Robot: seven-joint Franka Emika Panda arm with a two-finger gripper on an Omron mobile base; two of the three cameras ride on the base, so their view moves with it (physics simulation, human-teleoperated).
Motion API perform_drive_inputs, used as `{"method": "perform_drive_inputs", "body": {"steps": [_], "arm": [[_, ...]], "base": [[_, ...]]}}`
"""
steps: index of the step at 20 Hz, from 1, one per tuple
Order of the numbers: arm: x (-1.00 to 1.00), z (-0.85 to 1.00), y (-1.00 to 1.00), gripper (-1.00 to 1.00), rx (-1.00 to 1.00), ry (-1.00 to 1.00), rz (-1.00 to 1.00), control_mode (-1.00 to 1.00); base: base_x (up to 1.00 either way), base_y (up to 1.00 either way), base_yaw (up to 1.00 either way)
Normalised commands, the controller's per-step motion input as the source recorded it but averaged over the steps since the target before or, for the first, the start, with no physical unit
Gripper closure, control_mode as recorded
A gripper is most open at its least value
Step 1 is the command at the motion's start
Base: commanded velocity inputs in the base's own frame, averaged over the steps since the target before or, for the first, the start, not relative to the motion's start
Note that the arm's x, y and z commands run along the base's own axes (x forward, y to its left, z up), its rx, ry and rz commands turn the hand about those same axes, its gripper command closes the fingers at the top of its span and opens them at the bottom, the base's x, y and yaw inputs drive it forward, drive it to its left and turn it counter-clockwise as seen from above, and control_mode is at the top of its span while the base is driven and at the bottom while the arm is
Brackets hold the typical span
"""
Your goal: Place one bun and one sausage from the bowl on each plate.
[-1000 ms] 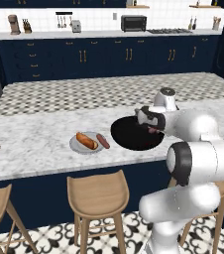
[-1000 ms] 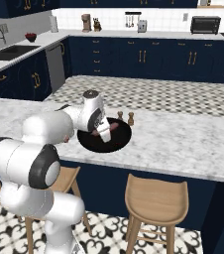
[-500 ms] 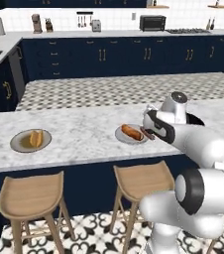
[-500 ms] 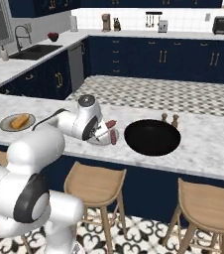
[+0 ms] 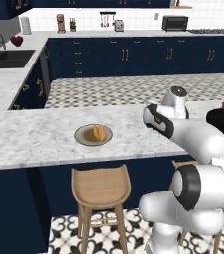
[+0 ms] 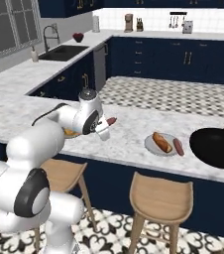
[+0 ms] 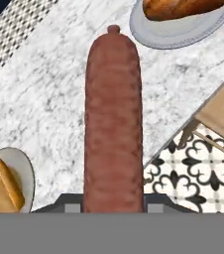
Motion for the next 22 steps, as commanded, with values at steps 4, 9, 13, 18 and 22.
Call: {"method": "perform_drive_inputs", "body": {"steps": [4,9,13,18,22], "arm": [[0.00,0.00,0.00,1.00,0.00,0.00,0.00,1.00],[0.00,0.00,0.00,1.00,0.00,0.00,0.00,1.00],[0.50,-0.03,0.03,1.00,0.00,0.02,0.00,-1.00],[1.00,-0.40,-0.01,1.00,-0.09,0.12,0.28,-1.00],[0.73,-0.81,-0.33,1.00,-0.18,0.12,0.54,-1.00]], "base": [[0.06,1.00,0.08],[0.48,1.00,0.03],[0.50,0.22,-0.01],[0.00,0.00,0.00],[0.00,0.00,0.00]]}}
